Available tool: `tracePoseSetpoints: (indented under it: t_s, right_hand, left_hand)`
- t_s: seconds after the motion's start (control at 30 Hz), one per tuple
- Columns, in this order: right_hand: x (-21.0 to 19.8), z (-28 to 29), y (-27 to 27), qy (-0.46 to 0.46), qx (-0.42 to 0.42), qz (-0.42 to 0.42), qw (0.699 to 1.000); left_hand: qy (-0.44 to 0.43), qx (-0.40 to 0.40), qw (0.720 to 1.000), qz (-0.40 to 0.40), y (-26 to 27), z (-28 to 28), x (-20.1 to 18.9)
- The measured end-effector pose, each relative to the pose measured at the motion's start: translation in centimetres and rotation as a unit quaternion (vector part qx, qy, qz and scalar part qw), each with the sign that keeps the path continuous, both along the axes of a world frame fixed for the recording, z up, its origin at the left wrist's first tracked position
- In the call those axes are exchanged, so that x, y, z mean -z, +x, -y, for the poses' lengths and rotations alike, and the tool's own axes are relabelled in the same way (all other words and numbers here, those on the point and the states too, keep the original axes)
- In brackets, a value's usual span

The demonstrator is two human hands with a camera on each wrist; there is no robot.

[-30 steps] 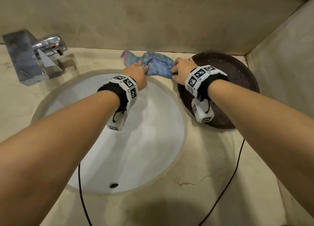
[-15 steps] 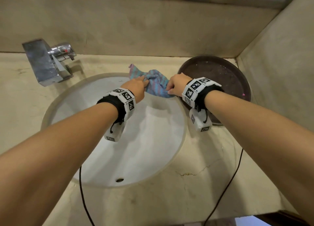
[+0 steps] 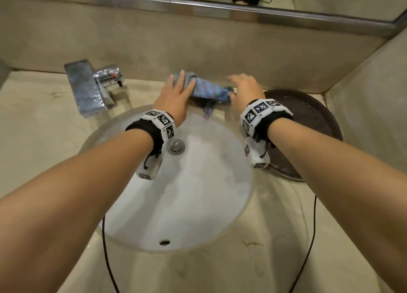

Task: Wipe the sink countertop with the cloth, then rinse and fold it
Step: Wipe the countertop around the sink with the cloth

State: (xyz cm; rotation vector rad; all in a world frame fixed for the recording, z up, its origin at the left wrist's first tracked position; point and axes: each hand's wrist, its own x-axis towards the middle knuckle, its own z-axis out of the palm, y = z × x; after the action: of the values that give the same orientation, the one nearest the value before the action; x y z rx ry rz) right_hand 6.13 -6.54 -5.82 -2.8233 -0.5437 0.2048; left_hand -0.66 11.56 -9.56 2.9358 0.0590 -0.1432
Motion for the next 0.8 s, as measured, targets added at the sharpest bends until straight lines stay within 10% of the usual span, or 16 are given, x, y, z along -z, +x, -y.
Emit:
tracePoseSetpoints:
  t_s: [0.27, 0.8]
  right_hand:
    - [5.4, -2.2, -1.1, -0.102, -0.076, -0.149, 0.981]
    - [5.8, -11.5, -1.3, -0.126, -0.172, -0.065, 0.975]
  left_hand:
    - [-0.007, -0.004, 0.995, -0.096, -0.1, -1.5, 3.2]
    - [0.038, -0.162, 0.973, -0.159, -2.3, -7.5, 2.5]
